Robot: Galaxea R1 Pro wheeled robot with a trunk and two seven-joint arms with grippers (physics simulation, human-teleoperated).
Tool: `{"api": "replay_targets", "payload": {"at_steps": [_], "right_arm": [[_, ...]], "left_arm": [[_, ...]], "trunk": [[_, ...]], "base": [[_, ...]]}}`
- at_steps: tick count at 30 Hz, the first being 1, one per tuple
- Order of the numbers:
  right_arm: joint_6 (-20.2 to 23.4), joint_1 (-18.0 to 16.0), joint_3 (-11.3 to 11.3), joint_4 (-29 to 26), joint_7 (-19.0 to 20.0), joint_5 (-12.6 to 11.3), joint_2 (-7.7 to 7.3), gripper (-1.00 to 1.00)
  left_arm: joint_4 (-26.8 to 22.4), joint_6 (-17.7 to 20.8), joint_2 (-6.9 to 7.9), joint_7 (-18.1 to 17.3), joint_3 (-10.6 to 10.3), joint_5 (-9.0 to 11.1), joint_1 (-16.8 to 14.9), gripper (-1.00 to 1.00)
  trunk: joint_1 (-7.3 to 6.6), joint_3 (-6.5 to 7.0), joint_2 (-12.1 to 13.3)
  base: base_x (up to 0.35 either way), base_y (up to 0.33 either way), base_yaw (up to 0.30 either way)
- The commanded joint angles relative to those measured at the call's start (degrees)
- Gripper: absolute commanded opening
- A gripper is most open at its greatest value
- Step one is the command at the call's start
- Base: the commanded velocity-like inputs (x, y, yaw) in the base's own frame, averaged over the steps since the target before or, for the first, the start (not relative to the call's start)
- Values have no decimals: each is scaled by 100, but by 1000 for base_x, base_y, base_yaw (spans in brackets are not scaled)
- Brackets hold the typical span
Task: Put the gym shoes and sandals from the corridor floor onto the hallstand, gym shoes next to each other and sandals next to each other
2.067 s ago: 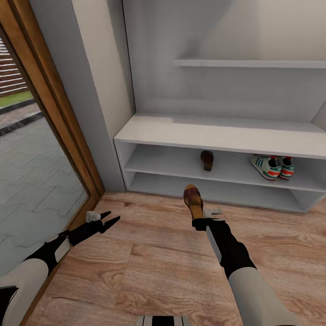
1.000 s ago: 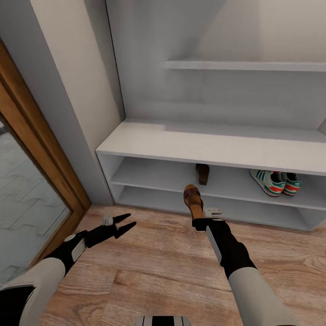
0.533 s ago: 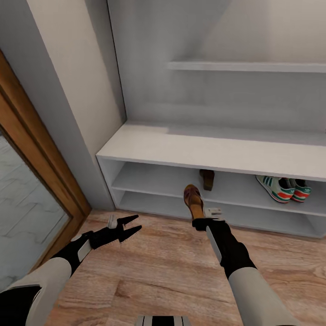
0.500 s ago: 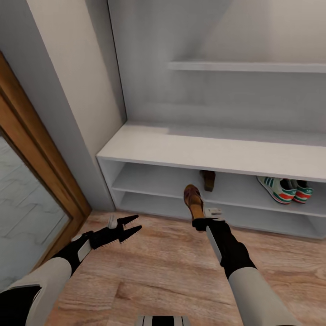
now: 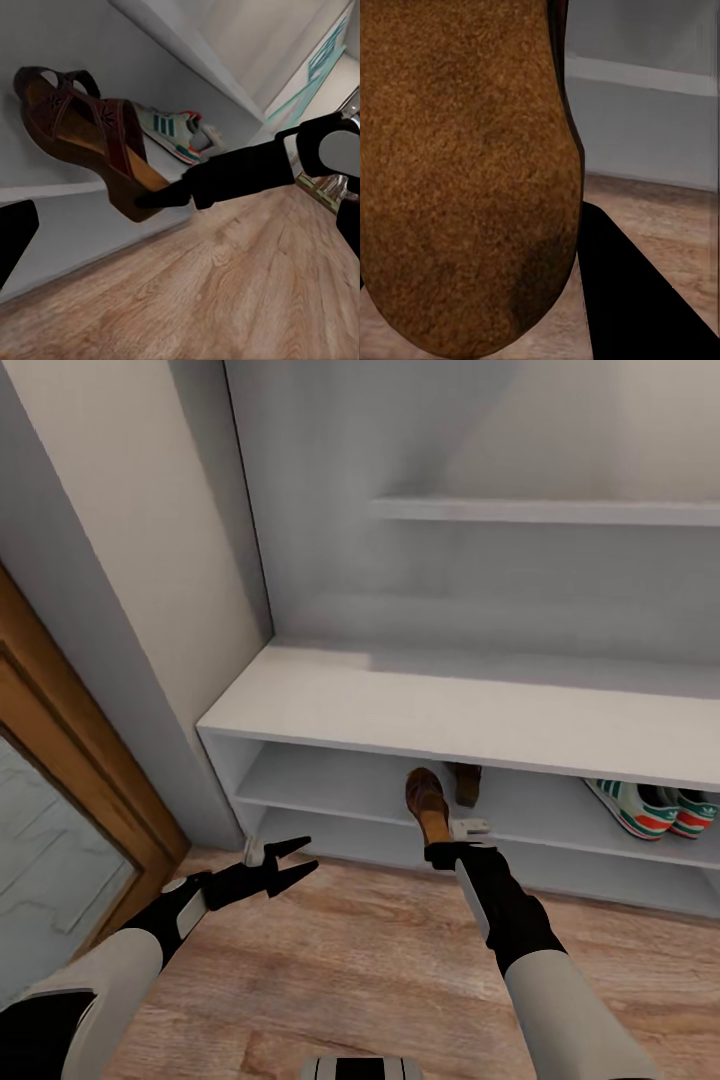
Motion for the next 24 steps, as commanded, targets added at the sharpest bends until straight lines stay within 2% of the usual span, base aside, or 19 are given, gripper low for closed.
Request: {"api": "replay_targets", "payload": {"at_steps": [1, 6, 10, 13, 14, 19, 24], "right_arm": [[31, -2, -7, -7, -7, 13, 4, -100], [31, -2, -7, -6, -7, 13, 1, -100], [31, -2, -7, -6, -7, 13, 3, -100], [31, -2, -7, -6, -7, 13, 4, -100], [31, -2, -7, -4, -7, 13, 4, -100], [31, -2, -7, -1, -7, 12, 2, -100], [31, -2, -7, -1, -7, 13, 4, -100]], "left_arm": [[5, -58, -1, -12, 14, -9, -4, 100], [7, -58, -44, -21, 14, -34, -4, 100], [10, -58, -216, -27, 16, -41, -4, 100], [13, -58, -454, -29, 15, -50, -4, 100], [14, -58, -485, -30, 14, -52, -4, 100], [14, -58, -534, -67, -122, -49, -4, 100], [15, -57, -538, -346, -230, -48, -4, 100]], "trunk": [[0, -5, -2], [0, -5, -2], [0, -5, -2], [0, -5, -2], [0, -5, -2], [0, -5, -2], [0, -5, -2]], "base": [[74, -51, 0], [27, -18, 0], [5, -4, 0], [1, -1, 0], [26, 0, 0], [154, 0, 0], [223, -7, 0]]}}
